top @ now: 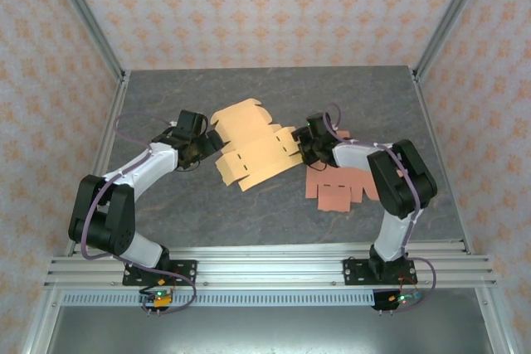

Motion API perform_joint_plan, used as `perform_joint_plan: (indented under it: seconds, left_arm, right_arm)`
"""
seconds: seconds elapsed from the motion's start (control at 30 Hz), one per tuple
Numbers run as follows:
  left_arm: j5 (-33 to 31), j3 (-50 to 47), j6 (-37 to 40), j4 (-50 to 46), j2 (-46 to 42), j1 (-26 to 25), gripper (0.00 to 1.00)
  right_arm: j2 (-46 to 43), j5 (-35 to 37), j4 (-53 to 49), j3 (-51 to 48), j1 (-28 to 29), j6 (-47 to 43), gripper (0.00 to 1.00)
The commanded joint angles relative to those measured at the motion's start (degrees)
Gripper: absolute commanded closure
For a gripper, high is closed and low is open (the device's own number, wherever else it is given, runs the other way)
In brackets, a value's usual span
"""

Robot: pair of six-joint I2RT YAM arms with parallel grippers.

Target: Fold the paper box

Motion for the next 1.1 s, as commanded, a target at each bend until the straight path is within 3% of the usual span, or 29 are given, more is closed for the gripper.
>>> perform_joint_plan:
  seconds: [0.0, 0.17, 0.5, 0.6, 0.87, 1.07]
  left_arm:
    - [-2.6, -0.5, -0.5, -1.4, -1.9, 0.0, 0.08]
    - [-2.2, -0.2, -0.6, -2.3, -1.9, 0.1, 0.08]
    - [-3.1, -0.3, -0.5, -2.9, -3.9, 0.0, 0.07]
    - [-3.4, -0.1, -1.2, -3.3, -4.6, 0.0, 0.07]
    - [-2.3, 1.0, -1.9, -3.7, -6.3, 0.1, 0.07]
    - [-2.6, 3.6, -0.7, -4.5, -9.0, 0.2, 0.07]
  right_arm:
    - [2.2, 2.4, 3.3, 1.9, 0.2, -1.6, 0.46]
    - [4.1, 3.2, 9.4, 1.2, 0.1, -0.9, 0.62]
    - [3.7, 2.4, 14.4, 4.1, 0.3, -7.1, 0.82]
    - [3.5, 2.3, 15.9, 5.2, 0.2, -9.7, 0.97]
    - [2.4, 0.4, 17.9, 8.0, 0.0, -16.9, 1.00]
    - [-4.6, 4.4, 2.1, 16.4, -0.5, -37.9, 1.00]
